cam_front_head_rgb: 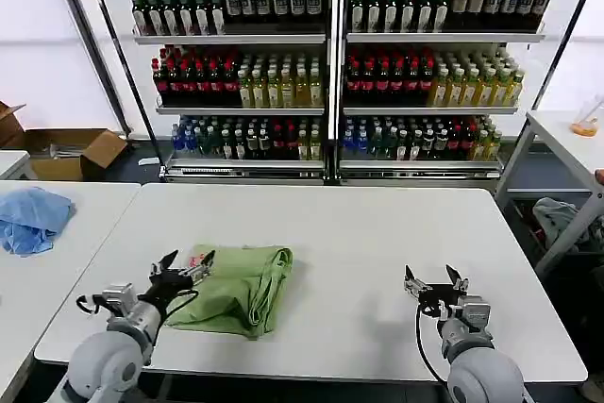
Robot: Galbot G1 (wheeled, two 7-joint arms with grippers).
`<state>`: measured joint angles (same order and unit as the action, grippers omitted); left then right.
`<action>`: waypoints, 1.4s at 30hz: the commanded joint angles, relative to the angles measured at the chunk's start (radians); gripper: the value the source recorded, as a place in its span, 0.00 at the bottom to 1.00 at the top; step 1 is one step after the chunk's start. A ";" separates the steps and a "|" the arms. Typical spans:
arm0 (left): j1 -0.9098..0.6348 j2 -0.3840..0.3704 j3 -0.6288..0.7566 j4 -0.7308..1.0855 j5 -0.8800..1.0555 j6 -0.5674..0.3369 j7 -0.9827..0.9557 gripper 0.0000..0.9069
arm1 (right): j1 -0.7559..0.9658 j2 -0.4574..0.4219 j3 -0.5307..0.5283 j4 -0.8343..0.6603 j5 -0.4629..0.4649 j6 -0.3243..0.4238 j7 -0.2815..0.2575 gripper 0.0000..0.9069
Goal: Fold and organize the clothes.
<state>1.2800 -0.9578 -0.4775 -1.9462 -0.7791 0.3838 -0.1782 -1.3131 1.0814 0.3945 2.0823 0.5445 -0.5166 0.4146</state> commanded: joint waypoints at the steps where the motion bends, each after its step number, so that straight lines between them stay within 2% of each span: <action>1: 0.014 -0.012 -0.078 0.058 -0.131 0.055 -0.004 1.00 | 0.002 -0.005 0.002 0.000 0.002 -0.002 0.002 1.00; 8: -0.029 -0.047 -0.008 0.107 -0.147 0.054 0.016 1.00 | -0.004 -0.005 0.004 0.003 0.002 -0.002 0.003 1.00; 18: -0.033 -0.067 0.011 0.171 -0.150 0.046 0.041 1.00 | -0.005 -0.010 0.004 0.008 0.002 -0.004 0.004 1.00; 30: -0.048 -0.101 -0.020 0.206 -0.338 0.058 0.085 0.99 | -0.012 -0.015 0.006 0.025 0.003 -0.008 0.009 1.00; 33: -0.056 -0.112 -0.031 0.233 -0.364 0.062 0.098 0.74 | -0.020 -0.018 0.010 0.030 0.003 -0.008 0.009 1.00; 34: -0.058 -0.115 -0.033 0.243 -0.366 0.059 0.107 0.53 | -0.022 -0.019 0.011 0.032 0.004 -0.008 0.009 1.00; 35: -0.060 -0.117 -0.037 0.256 -0.373 0.058 0.112 0.24 | -0.023 -0.020 0.012 0.033 0.004 -0.008 0.009 1.00; 36: -0.063 -0.120 -0.040 0.266 -0.379 0.057 0.115 0.07 | -0.025 -0.021 0.014 0.034 0.005 -0.008 0.009 1.00; 38: -0.064 -0.123 -0.047 0.281 -0.393 0.053 0.124 0.02 | -0.026 -0.022 0.015 0.035 0.005 -0.008 0.010 1.00; 42: -0.061 -0.138 -0.071 0.299 -0.449 0.052 0.139 0.02 | -0.028 -0.023 0.017 0.036 0.006 -0.008 0.010 1.00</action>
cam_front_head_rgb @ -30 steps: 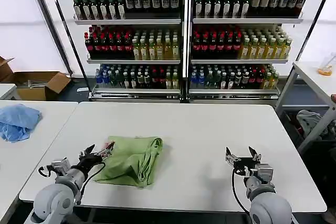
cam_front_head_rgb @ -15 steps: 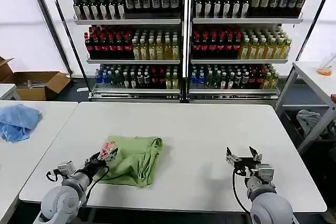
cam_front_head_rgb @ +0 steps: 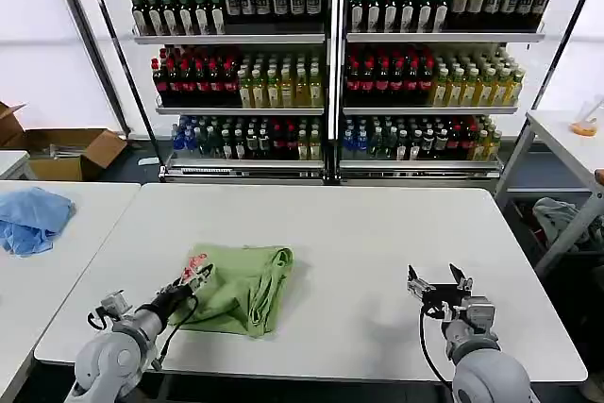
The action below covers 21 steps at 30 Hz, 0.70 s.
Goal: Fold and organize the clothes.
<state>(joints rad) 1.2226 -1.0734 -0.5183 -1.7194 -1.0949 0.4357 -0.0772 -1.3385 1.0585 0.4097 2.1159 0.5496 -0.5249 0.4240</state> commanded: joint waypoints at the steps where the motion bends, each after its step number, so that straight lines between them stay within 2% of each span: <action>1: -0.003 -0.024 -0.034 0.072 -0.140 0.001 0.039 0.02 | -0.003 0.000 0.001 0.003 0.002 0.000 0.001 1.00; 16: -0.016 -0.084 -0.105 0.096 -0.297 0.003 0.068 0.02 | 0.010 0.000 -0.006 -0.004 0.008 -0.001 0.003 1.00; 21: -0.025 -0.084 -0.180 0.080 -0.373 0.007 0.067 0.02 | 0.016 -0.001 -0.007 -0.006 0.012 -0.002 0.004 1.00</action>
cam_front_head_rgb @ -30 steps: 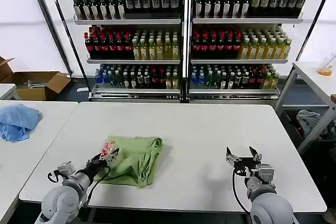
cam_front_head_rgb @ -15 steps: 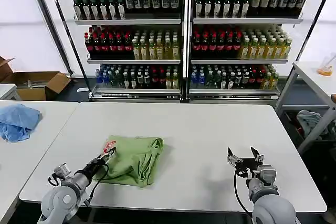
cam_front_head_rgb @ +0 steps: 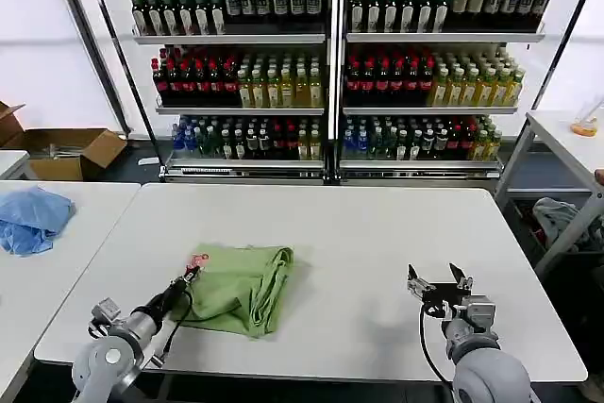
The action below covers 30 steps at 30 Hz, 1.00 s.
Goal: Fold and organize the clothes.
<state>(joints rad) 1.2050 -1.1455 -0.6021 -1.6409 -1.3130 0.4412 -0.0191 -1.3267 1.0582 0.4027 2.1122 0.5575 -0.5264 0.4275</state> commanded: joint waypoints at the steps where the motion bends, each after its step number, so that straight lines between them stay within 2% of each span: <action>1: -0.007 -0.009 -0.116 -0.007 -0.159 0.004 0.008 0.02 | 0.007 -0.003 0.000 -0.003 0.007 -0.001 0.002 1.00; 4: -0.002 0.032 -0.209 -0.058 -0.179 0.009 0.001 0.02 | 0.018 -0.010 0.002 -0.005 0.014 -0.002 0.002 1.00; 7: -0.002 0.122 -0.325 -0.095 -0.190 0.025 -0.012 0.02 | 0.030 -0.015 0.003 -0.010 0.021 -0.002 0.002 1.00; 13: -0.005 0.377 -0.521 -0.120 -0.135 0.047 -0.052 0.02 | 0.042 -0.002 -0.007 -0.014 0.022 -0.001 0.000 1.00; 17: 0.019 0.435 -0.513 -0.201 0.009 0.060 -0.058 0.02 | 0.042 0.017 -0.015 -0.017 0.015 0.000 0.000 1.00; 19: 0.062 0.409 -0.410 -0.307 0.159 0.049 -0.051 0.03 | 0.038 0.024 -0.015 -0.017 0.010 0.001 -0.002 1.00; 20: 0.067 0.395 -0.354 -0.326 0.174 0.045 -0.049 0.03 | 0.037 0.026 -0.016 -0.018 0.009 0.001 -0.001 1.00; 21: 0.089 0.369 -0.285 -0.346 0.280 0.035 -0.044 0.03 | 0.030 0.031 -0.015 -0.017 0.001 0.002 -0.003 1.00; 22: 0.096 0.337 -0.166 -0.354 0.469 0.010 -0.040 0.03 | 0.029 0.032 -0.015 -0.017 0.000 0.002 -0.003 1.00; 25: 0.059 0.279 0.103 -0.300 0.704 -0.029 -0.029 0.03 | 0.011 0.032 -0.010 -0.009 -0.008 0.004 -0.005 1.00; 30: -0.068 0.205 0.386 -0.188 0.938 -0.045 -0.024 0.03 | -0.011 0.029 0.005 0.005 -0.013 0.006 -0.005 1.00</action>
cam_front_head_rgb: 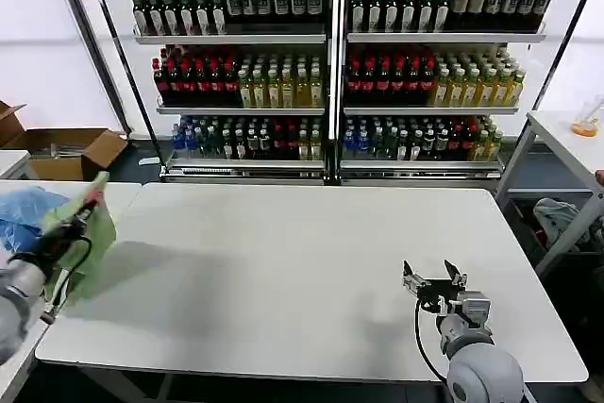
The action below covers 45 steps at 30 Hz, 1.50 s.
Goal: Fold and organize the clothes.
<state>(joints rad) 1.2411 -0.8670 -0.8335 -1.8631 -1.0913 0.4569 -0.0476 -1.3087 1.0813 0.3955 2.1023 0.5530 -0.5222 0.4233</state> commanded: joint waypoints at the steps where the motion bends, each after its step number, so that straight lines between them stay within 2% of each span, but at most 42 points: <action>1: -0.127 -0.090 0.677 0.056 0.757 -0.071 0.005 0.03 | -0.033 0.004 0.014 0.016 -0.008 0.002 -0.001 1.00; 11: -0.281 -0.161 0.843 0.081 0.743 -0.039 -0.003 0.03 | -0.066 -0.015 0.046 0.033 -0.007 0.008 -0.005 1.00; 19: -0.412 -0.272 0.905 0.185 0.611 -0.045 -0.051 0.03 | -0.032 -0.015 0.026 0.026 -0.004 0.005 -0.005 1.00; 20: -0.429 -0.284 0.911 0.192 0.597 -0.050 -0.063 0.08 | -0.026 -0.016 0.024 0.025 -0.004 0.005 -0.006 1.00; 21: -0.444 -0.299 0.916 0.201 0.577 -0.058 -0.070 1.00 | -0.019 -0.018 0.018 0.023 -0.002 0.005 -0.007 1.00; 26: -0.490 -0.325 0.902 0.233 0.455 -0.170 -0.091 1.00 | 0.038 -0.043 -0.025 0.005 0.029 0.015 -0.025 1.00; 30: -0.433 -0.281 0.832 0.163 0.408 -0.254 -0.092 1.00 | 0.101 -0.050 -0.070 -0.024 0.057 0.025 -0.033 1.00; 35: -0.344 -0.236 0.707 0.074 0.407 -0.277 -0.136 1.00 | 0.267 -0.009 -0.210 -0.108 0.154 0.031 -0.010 1.00; 41: -0.185 -0.115 0.435 0.023 0.486 -0.272 -0.164 1.00 | 0.460 0.102 -0.403 -0.212 0.264 0.025 0.036 1.00; 45: -0.050 -0.075 0.296 -0.037 0.486 -0.260 -0.160 1.00 | 0.519 0.164 -0.513 -0.287 0.324 0.029 0.055 1.00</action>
<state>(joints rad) 0.9377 -1.0604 -0.1818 -1.7828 -0.6181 0.2303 -0.1770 -1.0522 1.1109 0.1752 1.9835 0.7111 -0.4966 0.4338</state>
